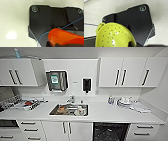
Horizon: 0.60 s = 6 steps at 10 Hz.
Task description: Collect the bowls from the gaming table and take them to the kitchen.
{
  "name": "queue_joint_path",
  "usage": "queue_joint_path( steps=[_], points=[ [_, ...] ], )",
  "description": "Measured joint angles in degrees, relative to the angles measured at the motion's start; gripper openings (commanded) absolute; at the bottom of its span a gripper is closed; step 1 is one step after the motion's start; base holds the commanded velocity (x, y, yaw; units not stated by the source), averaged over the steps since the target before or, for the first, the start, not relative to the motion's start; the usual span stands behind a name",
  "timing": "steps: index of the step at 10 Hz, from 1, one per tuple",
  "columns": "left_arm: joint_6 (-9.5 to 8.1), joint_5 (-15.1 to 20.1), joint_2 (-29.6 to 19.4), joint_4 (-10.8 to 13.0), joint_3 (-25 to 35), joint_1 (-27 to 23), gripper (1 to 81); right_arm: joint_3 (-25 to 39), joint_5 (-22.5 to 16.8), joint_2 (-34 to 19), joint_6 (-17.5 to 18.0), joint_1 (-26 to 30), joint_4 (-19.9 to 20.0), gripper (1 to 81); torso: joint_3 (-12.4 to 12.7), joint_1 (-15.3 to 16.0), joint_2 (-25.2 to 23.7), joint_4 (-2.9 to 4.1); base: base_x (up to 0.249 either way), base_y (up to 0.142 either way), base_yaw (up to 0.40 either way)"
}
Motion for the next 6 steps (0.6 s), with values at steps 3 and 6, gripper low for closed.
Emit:
queue_joint_path(
  steps=[3, 6],
  points=[
    [0.0, 0.1, 0.0, 0.0, 0.0, 0.3, 1.0, 0.0, -0.4, 0.0, 0.0, -0.4, 0.0, 1.0, 0.0, 0.0, 0.0, 0.0, 0.194, 0.0, 0.0],
    [0.0, 0.0, 0.0, 0.0, 0.0, -0.1, 1.0, 0.0, 0.0, 0.0, 0.0, 0.2, 0.0, 1.0, 0.0, 0.1, 0.0, 0.0, 0.14, 0.0, 0.0]
  ],
)
